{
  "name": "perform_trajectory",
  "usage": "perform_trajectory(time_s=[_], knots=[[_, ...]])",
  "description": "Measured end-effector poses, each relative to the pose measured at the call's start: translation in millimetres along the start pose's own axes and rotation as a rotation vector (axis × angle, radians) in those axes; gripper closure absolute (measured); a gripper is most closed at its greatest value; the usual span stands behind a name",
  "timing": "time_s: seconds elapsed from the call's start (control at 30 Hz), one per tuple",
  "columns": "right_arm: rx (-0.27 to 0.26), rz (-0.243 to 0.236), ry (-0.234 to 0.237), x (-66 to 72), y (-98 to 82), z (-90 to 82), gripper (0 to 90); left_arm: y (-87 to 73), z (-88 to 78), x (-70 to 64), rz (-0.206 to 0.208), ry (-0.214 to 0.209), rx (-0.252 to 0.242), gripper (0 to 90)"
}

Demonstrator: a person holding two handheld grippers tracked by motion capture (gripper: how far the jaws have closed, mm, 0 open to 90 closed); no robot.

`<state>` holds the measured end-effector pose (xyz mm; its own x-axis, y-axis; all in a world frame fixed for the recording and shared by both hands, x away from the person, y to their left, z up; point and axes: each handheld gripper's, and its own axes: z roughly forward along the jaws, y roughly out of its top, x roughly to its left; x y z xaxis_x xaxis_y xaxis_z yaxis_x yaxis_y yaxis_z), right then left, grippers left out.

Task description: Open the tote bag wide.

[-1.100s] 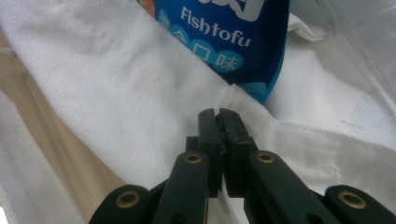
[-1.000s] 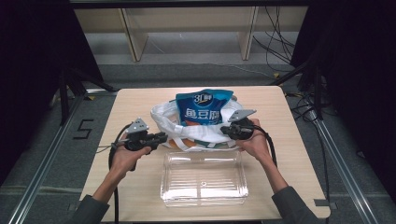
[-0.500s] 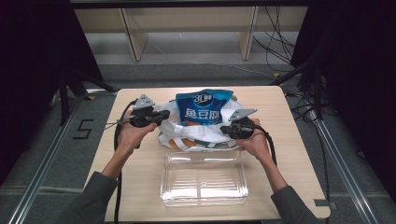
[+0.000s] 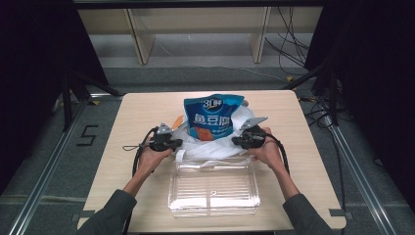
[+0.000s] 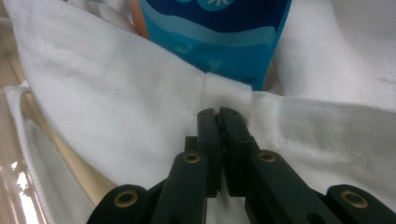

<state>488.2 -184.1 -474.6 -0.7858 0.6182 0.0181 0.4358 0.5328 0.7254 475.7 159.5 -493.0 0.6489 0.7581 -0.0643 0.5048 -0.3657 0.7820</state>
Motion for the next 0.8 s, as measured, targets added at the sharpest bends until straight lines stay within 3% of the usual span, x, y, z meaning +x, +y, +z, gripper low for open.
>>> perform_trajectory(time_s=[0.07,0.1,0.13,0.17,0.2,0.23,0.27,0.3,0.33,0.37,0.4,0.43,0.47,0.5,0.53,0.57,0.63,0.67,0.7,0.73,0.77,0.8], knots=[[-0.012,-0.009,-0.007,-2.2,2.0,-3.4,83.5,1.3,-2.3,-0.1,-0.004,0.004,-0.009,87.4],[-0.022,0.038,-0.002,0.9,3.9,-8.3,81.0,3.6,-5.0,0.6,-0.005,0.000,-0.018,86.3],[-0.034,0.033,0.000,0.0,10.3,-23.4,77.6,9.0,-13.0,0.5,-0.005,-0.005,-0.051,82.8],[-0.034,0.033,0.000,0.0,10.3,-23.4,77.6,9.0,-13.0,0.5,-0.005,-0.005,-0.051,80.8],[-0.099,0.013,-0.013,-2.3,17.8,-41.5,77.8,16.9,-22.1,-2.8,-0.013,0.006,-0.103,78.7],[-0.099,0.013,-0.013,-2.3,17.8,-41.5,77.8,16.9,-22.1,-2.8,-0.013,0.006,-0.103,77.8],[-0.150,-0.001,-0.033,-3.4,24.8,-59.5,80.2,21.8,-27.7,-2.7,-0.003,0.000,-0.125,77.8],[-0.150,-0.001,-0.033,-3.4,24.8,-59.5,80.2,27.1,-33.2,-2.9,-0.005,-0.001,-0.148,77.8],[-0.190,-0.006,-0.101,-6.4,29.4,-71.4,83.8,32.7,-37.9,-2.6,0.000,-0.002,-0.172,78.2],[-0.190,-0.006,-0.101,-6.4,29.4,-71.4,83.8,38.5,-42.8,-2.0,0.009,0.014,-0.179,78.2],[-0.198,0.027,-0.133,-11.2,31.2,-73.9,85.4,48.7,-46.3,1.9,0.006,0.019,-0.192,79.5],[-0.198,0.027,-0.133,-11.2,31.2,-73.9,85.4,48.7,-46.3,1.9,0.006,0.019,-0.192,80.3],[-0.208,0.036,-0.168,-19.5,32.1,-66.6,85.5,57.2,-39.9,6.4,0.004,0.001,-0.150,80.4],[-0.219,0.037,-0.177,-24.1,32.4,-60.3,85.7,57.2,-39.9,6.4,0.004,0.001,-0.150,80.9],[-0.206,0.038,-0.174,-27.7,33.1,-53.1,85.6,60.5,-35.2,9.8,0.025,0.005,-0.113,81.4],[-0.182,0.047,-0.174,-29.7,33.5,-45.9,85.6,67.1,-24.4,14.0,0.030,0.045,-0.079,81.7],[-0.161,0.046,-0.173,-31.5,34.0,-38.5,85.3,70.5,-19.5,16.6,0.017,0.051,-0.083,82.5],[-0.099,0.018,-0.189,-33.6,33.7,-23.9,85.1,74.2,-15.4,19.4,0.005,0.052,-0.083,82.9],[-0.066,0.011,-0.199,-33.5,31.4,-17.1,85.5,79.2,-6.4,26.7,-0.015,0.058,-0.079,83.4],[-0.001,0.025,-0.178,-32.4,28.5,-13.0,86.0,78.3,-0.7,31.2,-0.045,0.067,-0.082,84.1],[-0.001,0.025,-0.178,-32.4,28.5,-13.0,86.0,78.3,-0.7,31.2,-0.045,0.067,-0.082,84.7],[0.036,0.038,-0.154,-30.3,19.7,-6.3,89.1,72.1,11.7,42.4,-0.110,0.067,-0.063,85.3]])
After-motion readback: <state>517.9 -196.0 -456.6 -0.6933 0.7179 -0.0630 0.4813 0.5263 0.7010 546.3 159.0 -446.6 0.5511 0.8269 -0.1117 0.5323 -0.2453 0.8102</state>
